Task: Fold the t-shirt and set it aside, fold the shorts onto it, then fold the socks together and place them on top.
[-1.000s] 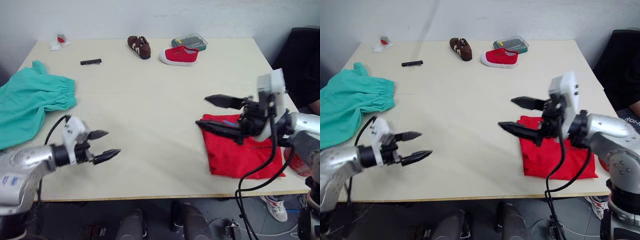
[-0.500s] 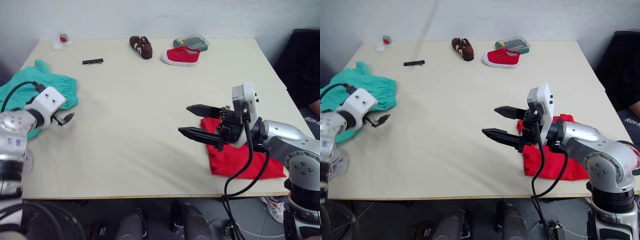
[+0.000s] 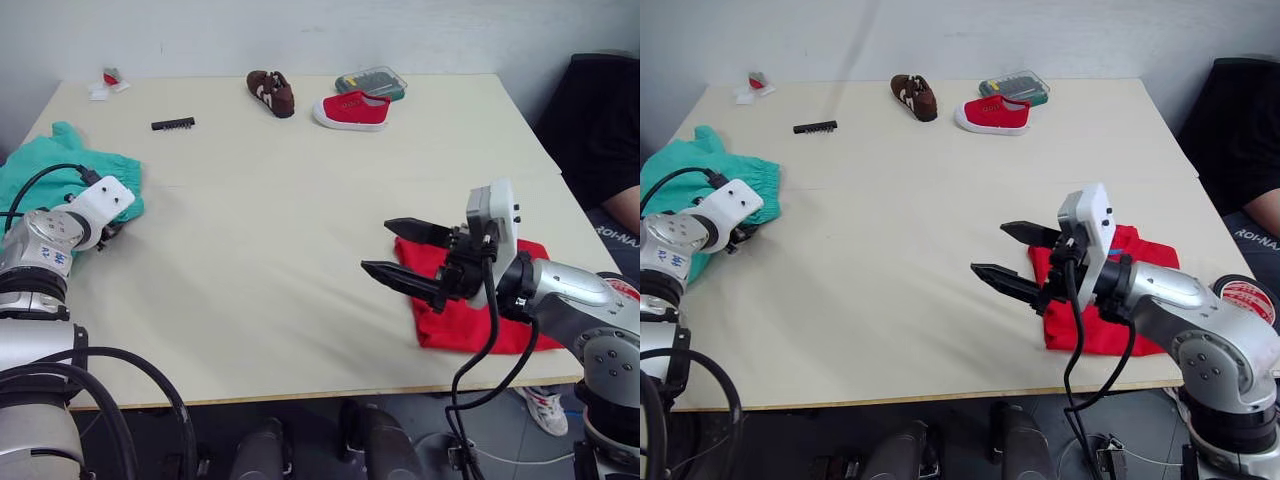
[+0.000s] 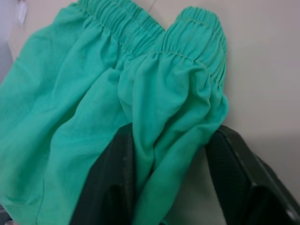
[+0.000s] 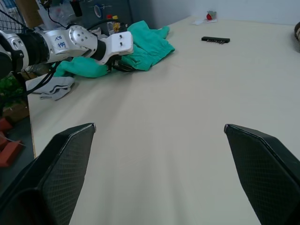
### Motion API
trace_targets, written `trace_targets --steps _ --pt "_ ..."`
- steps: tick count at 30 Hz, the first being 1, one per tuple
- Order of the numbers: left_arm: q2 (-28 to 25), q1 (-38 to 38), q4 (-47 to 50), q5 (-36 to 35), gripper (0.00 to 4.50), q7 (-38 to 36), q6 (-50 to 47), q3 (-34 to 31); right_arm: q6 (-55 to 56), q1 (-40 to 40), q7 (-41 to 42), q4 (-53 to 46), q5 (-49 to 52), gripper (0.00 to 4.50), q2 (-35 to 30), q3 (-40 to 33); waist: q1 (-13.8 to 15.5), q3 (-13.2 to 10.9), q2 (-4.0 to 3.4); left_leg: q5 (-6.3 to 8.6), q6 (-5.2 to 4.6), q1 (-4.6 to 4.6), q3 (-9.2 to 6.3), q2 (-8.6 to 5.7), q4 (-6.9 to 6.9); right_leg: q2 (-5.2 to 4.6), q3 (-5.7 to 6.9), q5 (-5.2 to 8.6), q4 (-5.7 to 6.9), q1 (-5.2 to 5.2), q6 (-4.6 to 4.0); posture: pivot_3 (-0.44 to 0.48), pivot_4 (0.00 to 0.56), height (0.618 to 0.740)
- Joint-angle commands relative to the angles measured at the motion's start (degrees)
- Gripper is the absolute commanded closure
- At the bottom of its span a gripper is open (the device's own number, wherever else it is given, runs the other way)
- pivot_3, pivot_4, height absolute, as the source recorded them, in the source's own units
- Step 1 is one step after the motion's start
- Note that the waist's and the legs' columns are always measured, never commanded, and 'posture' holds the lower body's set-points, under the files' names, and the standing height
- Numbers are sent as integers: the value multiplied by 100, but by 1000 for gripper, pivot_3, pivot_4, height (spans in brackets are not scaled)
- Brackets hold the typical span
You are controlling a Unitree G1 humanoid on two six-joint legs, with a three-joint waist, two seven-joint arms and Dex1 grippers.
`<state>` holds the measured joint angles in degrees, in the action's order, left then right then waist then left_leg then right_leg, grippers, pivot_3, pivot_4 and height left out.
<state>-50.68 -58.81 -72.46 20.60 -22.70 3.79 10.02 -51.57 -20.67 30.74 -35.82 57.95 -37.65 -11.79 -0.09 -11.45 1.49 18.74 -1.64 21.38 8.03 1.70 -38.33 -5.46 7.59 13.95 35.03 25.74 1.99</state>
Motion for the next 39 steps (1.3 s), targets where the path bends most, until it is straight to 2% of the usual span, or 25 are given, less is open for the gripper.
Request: trace_targets --steps 1,4,6,9,11,13,17,22,25,28,31,34,35,38,39 --pt "-31 -210 11 -69 3585 -19 42 -113 165 79 7 -241 68 0 -138 -191 3 1 3 0 0 0 0 0 -1 -1 0 0 2 0 0 0 150 740" --pt "30 -221 44 -264 4481 -275 31 -265 247 149 108 -257 -27 0 -261 -155 4 1 3 0 0 0 0 0 -6 -2 1 0 5 0 0 0 150 740" --pt "95 -220 137 -463 4481 -596 36 -405 298 204 194 -300 -85 0 -346 -95 3 2 4 0 -1 0 1 -1 -9 -3 0 0 6 0 0 0 150 740" --pt "428 -120 769 -1068 4481 -1718 -67 -694 400 379 353 -469 -247 0 -473 90 29 2 5 1 -1 0 2 0 -11 -2 0 0 7 0 0 0 150 740" --pt "647 143 1613 -1436 4481 -2492 -443 -744 448 439 415 -494 -299 0 -525 122 65 2 6 1 -1 10 -5 1 -30 -2 7 0 11 0 0 0 150 740" --pt "851 735 3244 -1907 4481 -3381 -1331 -584 446 455 447 -490 -347 0 -603 152 51 2 5 13 -8 13 -2 4 -61 -3 1 0 21 -2 0 0 150 740" --pt "1226 1631 6014 -2574 4481 -4088 -2859 -158 563 673 773 -525 -667 0 -939 239 14 2 6 22 -22 12 7 -2 -82 -8 -21 -7 29 -6 12 0 150 740" --pt "1565 2144 7936 -3198 4481 -4495 -3979 475 866 1092 1133 -588 -1186 0 -1313 291 22 3 5 19 -16 5 7 2 -85 -1 -27 -6 35 -8 13 0 150 740" --pt "1943 2265 8162 -3237 4481 -4345 -4121 859 1059 1369 1228 -629 -1544 0 -1450 321 14 5 1 16 -11 -10 12 3 -84 1 -39 -3 22 -13 13 0 150 740" --pt "2191 2181 8130 -3293 3848 -4161 -4345 934 1303 1547 1331 -625 -1950 0 -1563 442 71 6 -1 15 -5 -20 8 4 -81 2 -44 0 31 -17 9 0 150 740" --pt "2286 2114 8269 -3587 2918 -4118 -4666 732 1507 1644 1414 -600 -2222 0 -1558 570 109 6 -1 15 -6 -19 8 2 -83 2 -45 0 31 -17 10 0 150 740" --pt "2213 2052 8711 -4455 2002 -4307 -5183 80 1704 1681 1447 -589 -2515 0 -1490 754 110 6 -1 15 -6 -19 7 6 -83 3 -44 1 32 -16 8 0 150 740" --pt "2028 2057 8892 -4818 1718 -4493 -5326 -236 1777 1669 1462 -579 -2624 0 -1474 850 103 6 -1 15 -6 -20 7 7 -83 3 -44 1 32 -16 7 0 150 740" --pt "1319 2205 9138 -5293 1718 -4804 -5543 -772 2106 1680 1608 -528 -3006 0 -1520 1126 63 6 -2 15 1 -23 7 9 -83 4 -44 5 36 -15 2 0 150 740" --pt "700 2578 9109 -5068 1718 -5140 -5160 -872 2479 1655 1705 -420 -3439 0 -1580 1422 46 6 -3 13 5 -26 7 9 -82 4 -43 7 38 -15 0 0 150 740"
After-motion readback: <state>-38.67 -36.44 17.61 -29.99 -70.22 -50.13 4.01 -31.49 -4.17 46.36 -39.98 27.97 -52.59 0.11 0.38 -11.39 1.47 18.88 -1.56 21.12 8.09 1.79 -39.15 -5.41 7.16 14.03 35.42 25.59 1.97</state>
